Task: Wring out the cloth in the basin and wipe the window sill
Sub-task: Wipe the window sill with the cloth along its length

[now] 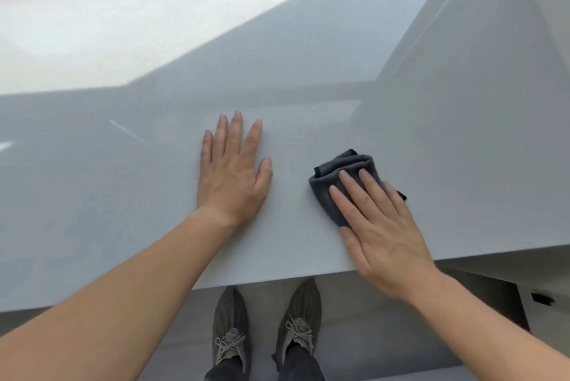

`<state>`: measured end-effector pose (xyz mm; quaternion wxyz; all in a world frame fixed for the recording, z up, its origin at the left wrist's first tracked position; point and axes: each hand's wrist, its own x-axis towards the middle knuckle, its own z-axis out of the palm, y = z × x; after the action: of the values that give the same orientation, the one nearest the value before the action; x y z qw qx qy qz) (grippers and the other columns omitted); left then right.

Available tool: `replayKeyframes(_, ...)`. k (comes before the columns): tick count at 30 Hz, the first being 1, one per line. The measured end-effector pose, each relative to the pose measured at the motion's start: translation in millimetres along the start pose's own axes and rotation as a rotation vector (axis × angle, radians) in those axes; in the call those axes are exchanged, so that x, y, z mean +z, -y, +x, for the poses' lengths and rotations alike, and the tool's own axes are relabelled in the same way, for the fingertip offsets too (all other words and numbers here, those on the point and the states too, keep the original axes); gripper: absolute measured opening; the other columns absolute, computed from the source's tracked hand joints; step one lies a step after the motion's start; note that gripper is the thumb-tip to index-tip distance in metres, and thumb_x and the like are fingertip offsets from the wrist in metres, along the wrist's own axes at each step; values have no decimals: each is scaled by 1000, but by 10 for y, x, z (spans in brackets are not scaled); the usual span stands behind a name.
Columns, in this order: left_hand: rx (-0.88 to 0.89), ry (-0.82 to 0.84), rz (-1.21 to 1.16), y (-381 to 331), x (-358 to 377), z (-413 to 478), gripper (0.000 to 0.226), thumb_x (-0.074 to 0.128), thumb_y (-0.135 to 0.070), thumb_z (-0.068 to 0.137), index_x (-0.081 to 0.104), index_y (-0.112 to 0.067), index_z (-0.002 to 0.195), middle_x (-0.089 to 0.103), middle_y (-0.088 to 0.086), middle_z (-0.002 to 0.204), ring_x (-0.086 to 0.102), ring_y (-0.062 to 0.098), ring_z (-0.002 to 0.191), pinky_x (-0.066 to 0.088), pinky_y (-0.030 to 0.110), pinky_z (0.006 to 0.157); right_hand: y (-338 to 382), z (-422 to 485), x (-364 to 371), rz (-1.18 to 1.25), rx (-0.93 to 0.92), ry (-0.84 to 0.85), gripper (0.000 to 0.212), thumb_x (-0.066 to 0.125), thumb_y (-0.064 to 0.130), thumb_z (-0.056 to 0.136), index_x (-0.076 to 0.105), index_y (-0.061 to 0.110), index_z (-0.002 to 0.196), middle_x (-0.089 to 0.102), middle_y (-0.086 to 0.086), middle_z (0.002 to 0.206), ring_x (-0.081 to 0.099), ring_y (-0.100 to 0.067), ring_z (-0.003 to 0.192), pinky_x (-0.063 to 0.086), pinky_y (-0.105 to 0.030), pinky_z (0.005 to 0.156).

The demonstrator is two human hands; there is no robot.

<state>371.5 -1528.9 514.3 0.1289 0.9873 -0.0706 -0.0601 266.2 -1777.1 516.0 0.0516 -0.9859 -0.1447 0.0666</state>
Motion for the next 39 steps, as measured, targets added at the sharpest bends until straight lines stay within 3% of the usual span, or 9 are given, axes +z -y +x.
replayKeyframes(5, -21, 16, 20, -34, 0, 34, 70, 20, -49, 90, 16, -25, 156, -2, 4, 167, -13, 20, 152, -12, 41, 121, -419, 744, -135, 67, 474, -53, 66, 16, 44, 98, 8, 24, 160, -1, 3, 168, -7, -20, 154, 0, -47, 124)
replayKeyframes(9, -38, 6, 1, -56, -33, 50, 71, 23, -49, 87, 26, -26, 153, 9, 4, 166, -5, 21, 152, -10, 42, 121, 55, 712, -63, 23, 120, -41, 63, 25, 42, 100, 19, 21, 159, 9, -1, 168, 3, -26, 155, 10, -53, 123)
replayKeyframes(12, -38, -13, -12, -55, -59, 97, 64, 28, -48, 87, 37, -24, 146, 22, 7, 160, 6, 25, 151, -6, 48, 121, -210, 724, -108, 21, -65, 5, 60, 29, 40, 101, 26, 23, 158, 15, 2, 167, 7, -23, 155, 13, -50, 124)
replayKeyframes(18, -39, -90, -47, -48, -180, 398, 59, 29, -45, 87, 41, -15, 137, 32, 11, 150, 14, 27, 149, -3, 48, 122, -524, 1611, -262, 88, 415, -42, 67, 16, 42, 96, 9, 25, 160, -2, 4, 169, -7, -20, 154, -1, -47, 124)
replayKeyframes(24, -15, -47, -35, -158, -255, 1048, 65, 30, -40, 94, 18, -16, 154, 4, 7, 165, -7, 22, 152, -13, 42, 121, -286, 1460, -211, 14, -97, 15, 62, 30, 41, 97, 26, 25, 157, 15, 5, 167, 8, -21, 155, 11, -47, 123)
replayKeyframes(28, -34, 32, 4, -119, -277, 1519, 65, 28, -40, 99, 4, -21, 157, -9, 5, 166, -17, 21, 151, -17, 44, 119, -835, 2092, -378, 64, 222, 5, 64, 21, 43, 98, 11, 31, 160, 0, 11, 168, -7, -14, 154, -2, -39, 124)
replayKeyframes(31, -27, 63, 44, -72, -207, 1667, 66, 23, -44, 98, 1, -23, 157, -13, 6, 165, -20, 23, 150, -16, 46, 119, -762, 2456, -432, 91, 399, -8, 62, 20, 40, 102, 3, 29, 160, -8, 9, 168, -13, -16, 153, -4, -44, 124)
replayKeyframes(36, -26, 42, 88, -42, -125, 1654, 67, 13, -47, 96, -4, -23, 156, -17, 6, 164, -23, 24, 149, -12, 48, 120, -548, 2249, -385, 35, -5, 42, 62, 16, 47, 100, 10, 32, 159, -1, 12, 167, -9, -13, 154, -4, -38, 123)
replayKeyframes(39, -19, 50, 73, -57, -141, 1665, 67, 15, -47, 97, -6, -23, 156, -20, 6, 164, -26, 24, 148, -12, 49, 120, -904, 2577, -469, 49, 154, 15, 62, 18, 46, 99, 12, 33, 160, 1, 13, 168, -7, -11, 154, -3, -36, 124)
